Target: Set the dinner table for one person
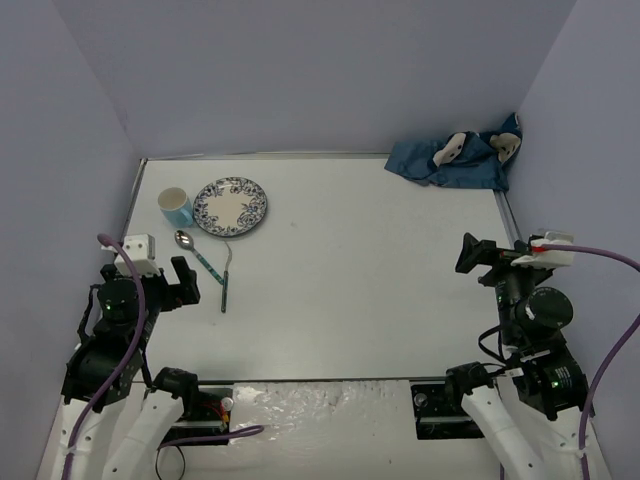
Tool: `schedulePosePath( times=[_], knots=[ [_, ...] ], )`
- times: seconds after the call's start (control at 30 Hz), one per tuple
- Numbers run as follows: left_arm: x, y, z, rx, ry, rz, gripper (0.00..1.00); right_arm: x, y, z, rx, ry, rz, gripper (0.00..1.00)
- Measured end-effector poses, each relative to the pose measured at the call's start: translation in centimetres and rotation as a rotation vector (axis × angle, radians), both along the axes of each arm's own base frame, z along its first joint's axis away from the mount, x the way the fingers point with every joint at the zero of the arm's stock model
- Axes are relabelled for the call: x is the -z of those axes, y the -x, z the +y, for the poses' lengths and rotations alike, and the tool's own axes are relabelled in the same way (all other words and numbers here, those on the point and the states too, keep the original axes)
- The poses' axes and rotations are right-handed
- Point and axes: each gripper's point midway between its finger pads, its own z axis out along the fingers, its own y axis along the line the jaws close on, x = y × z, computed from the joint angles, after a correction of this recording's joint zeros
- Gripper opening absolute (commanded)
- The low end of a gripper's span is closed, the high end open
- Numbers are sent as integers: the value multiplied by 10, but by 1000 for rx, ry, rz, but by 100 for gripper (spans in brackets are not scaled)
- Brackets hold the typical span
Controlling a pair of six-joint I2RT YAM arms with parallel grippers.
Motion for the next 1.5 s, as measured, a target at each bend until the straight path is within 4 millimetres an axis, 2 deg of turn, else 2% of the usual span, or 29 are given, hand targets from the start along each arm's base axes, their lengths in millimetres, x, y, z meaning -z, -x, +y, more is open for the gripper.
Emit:
schedulePosePath(
  times=[0.2, 0.33, 0.57, 0.7, 0.83, 0.97, 1.1, 1.23, 1.37, 1.5],
  knots=[
    [5, -6, -3, 0, 7, 29, 97, 18, -18, 5, 4, -4, 81, 100],
    [16, -17, -7, -8, 18, 91, 97, 45, -53, 11, 37, -21, 213, 100],
    [39, -34, -20, -8, 71, 211, 97, 100, -140, 32, 85, -22, 459, 100],
    [52, -40, -27, -8, 98, 270, 97, 126, -205, 38, 122, -28, 550, 100],
    [59, -43, -32, 0, 117, 306, 97, 157, -268, 23, 163, -75, 602, 100],
    [61, -44, -34, 0, 123, 313, 97, 198, -320, 5, 201, -84, 645, 100],
    [63, -45, -34, -1, 121, 322, 97, 234, -367, 0, 212, -84, 653, 96],
    [68, -47, -34, -4, 116, 346, 97, 266, -395, -1, 209, -59, 659, 95],
    [73, -48, -35, -7, 114, 366, 97, 288, -422, -4, 207, -42, 630, 92],
    [73, -48, -35, -11, 119, 369, 97, 306, -434, -9, 213, -30, 615, 90]
  ],
)
